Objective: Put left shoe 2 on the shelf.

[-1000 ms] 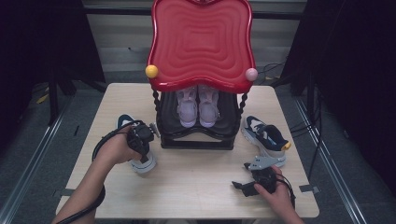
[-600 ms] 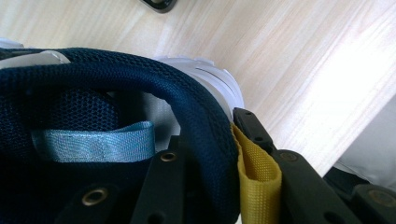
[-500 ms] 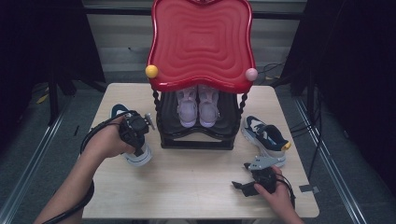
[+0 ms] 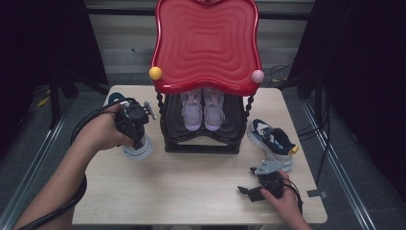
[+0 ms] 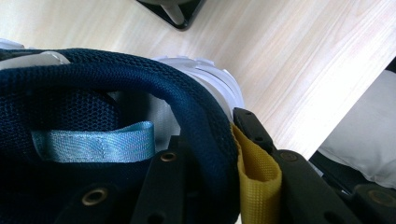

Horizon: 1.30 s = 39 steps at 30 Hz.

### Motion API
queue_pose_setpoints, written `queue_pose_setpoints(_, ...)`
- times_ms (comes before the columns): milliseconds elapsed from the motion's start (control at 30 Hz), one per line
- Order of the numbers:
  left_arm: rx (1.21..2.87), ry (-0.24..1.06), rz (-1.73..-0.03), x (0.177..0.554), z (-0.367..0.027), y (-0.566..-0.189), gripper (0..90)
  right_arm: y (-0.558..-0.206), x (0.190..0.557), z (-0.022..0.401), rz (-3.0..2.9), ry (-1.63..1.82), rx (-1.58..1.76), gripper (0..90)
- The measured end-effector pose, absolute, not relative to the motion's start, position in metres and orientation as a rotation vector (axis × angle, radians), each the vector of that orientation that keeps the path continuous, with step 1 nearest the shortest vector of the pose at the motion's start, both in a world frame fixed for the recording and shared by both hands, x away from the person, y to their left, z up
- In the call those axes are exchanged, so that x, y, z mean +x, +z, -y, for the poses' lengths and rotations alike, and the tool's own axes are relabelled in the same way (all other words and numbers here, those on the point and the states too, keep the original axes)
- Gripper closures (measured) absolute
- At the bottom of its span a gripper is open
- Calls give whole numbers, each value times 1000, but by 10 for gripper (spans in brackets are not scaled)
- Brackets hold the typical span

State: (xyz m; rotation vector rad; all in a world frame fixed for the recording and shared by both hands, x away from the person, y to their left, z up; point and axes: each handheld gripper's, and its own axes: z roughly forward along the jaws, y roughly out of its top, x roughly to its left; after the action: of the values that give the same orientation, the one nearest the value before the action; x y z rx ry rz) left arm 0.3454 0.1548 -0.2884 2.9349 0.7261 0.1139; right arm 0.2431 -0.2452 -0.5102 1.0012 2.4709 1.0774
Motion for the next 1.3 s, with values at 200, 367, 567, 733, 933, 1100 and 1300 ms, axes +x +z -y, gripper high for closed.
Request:
queue_pose_setpoints(200,2927,147,-705,342,-152,-262,745,-510,243,245,-2471,1077,1001,129)
queue_pose_setpoints(367,2929,212,-692,339,-151,-237,745,-510,243,245,-2471,1077,1001,129)
queue_pose_setpoints(567,2927,269,-669,335,-150,-212,745,-510,243,245,-2475,1073,1002,129)
queue_pose_setpoints(733,2926,306,-664,332,-146,-192,745,-510,243,245,-2475,1073,1002,129)
queue_pose_setpoints(933,2909,381,-647,328,-142,-163,744,-510,243,245,-2474,1072,1003,129)
queue_pose_setpoints(1100,2921,415,-624,325,-139,-145,743,-510,243,245,-2474,1074,1001,129)
queue_pose_setpoints(1300,2912,467,-591,322,-131,-130,742,-510,243,245,-2474,1077,1000,129)
